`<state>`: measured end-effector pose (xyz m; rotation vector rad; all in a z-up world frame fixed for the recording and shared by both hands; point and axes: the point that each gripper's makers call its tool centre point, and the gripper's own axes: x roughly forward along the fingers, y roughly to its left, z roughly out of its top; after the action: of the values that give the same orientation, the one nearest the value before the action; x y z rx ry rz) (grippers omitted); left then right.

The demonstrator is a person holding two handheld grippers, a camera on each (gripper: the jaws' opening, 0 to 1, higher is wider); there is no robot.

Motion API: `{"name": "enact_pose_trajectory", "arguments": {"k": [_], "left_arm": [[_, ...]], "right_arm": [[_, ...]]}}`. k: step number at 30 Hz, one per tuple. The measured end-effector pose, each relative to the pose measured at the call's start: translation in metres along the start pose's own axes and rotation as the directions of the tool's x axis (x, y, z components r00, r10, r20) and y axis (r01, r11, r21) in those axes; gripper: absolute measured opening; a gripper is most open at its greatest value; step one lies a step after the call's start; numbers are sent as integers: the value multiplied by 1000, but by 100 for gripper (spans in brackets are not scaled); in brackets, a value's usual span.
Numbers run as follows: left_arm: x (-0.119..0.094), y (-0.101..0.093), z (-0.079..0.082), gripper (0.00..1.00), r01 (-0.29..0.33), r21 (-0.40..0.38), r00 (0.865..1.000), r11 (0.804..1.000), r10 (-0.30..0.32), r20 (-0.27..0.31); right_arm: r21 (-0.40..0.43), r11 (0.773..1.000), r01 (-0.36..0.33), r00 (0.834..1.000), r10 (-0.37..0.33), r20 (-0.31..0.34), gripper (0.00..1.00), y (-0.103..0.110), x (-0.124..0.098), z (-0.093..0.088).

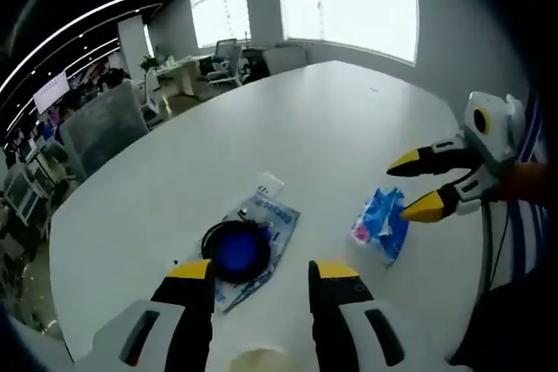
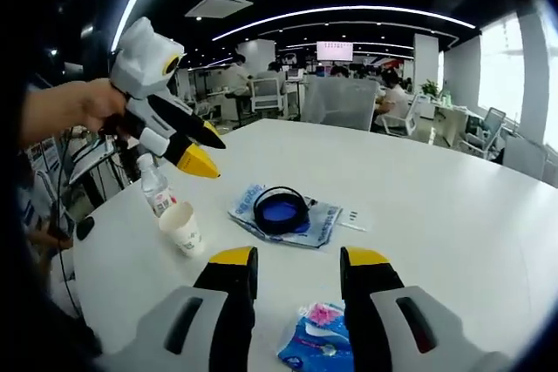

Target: Arrange the tabletop items into an orderly group along one side of the table until the central work area is clear of visible clutter.

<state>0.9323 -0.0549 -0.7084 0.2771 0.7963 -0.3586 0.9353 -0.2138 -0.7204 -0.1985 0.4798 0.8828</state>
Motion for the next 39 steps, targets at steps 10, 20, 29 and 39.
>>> {"name": "enact_pose_trajectory", "arguments": {"k": [10, 20, 29, 39], "left_arm": [[15, 25, -5, 41, 58, 94, 997, 994, -52, -65], [34, 35, -14, 39, 100, 98, 990, 990, -90, -104], [65, 49, -19, 37, 142, 79, 985, 987, -133, -114], [102, 58, -34, 35, 147, 32, 980, 989, -141, -141]], "right_arm": [[83, 996, -23, 999, 26, -45, 37, 12, 32, 1], [141, 989, -36, 997, 45, -58, 38, 22, 63, -6], [288, 958, -12, 999, 24, -39, 36, 17, 91, -10], [340, 940, -13, 998, 33, -52, 35, 15, 123, -22]]}}
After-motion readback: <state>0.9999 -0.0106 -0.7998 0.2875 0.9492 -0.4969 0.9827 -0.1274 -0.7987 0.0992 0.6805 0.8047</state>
